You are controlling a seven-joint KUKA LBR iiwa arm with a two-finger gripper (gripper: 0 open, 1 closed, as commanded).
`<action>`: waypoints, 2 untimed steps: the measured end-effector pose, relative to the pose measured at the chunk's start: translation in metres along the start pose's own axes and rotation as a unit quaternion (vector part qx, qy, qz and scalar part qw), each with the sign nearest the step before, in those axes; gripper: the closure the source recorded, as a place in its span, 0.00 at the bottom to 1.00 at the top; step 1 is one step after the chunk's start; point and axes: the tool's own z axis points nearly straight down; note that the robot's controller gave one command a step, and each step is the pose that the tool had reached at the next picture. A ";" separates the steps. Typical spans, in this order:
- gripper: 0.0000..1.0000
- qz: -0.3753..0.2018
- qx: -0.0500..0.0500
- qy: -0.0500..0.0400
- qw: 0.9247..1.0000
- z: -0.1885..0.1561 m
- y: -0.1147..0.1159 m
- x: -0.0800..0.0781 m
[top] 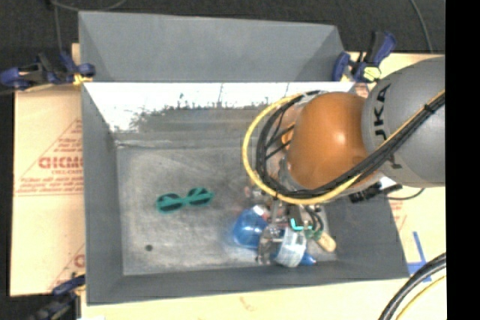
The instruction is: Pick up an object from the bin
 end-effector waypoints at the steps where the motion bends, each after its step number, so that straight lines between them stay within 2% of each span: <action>1: 0.00 0.000 0.000 -0.002 1.000 -0.002 0.000 -0.001; 2: 0.00 -0.034 0.001 -0.007 0.999 0.032 -0.009 -0.002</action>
Offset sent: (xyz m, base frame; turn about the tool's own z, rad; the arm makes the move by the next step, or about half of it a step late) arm -0.0038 -0.0209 -0.0892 -0.1716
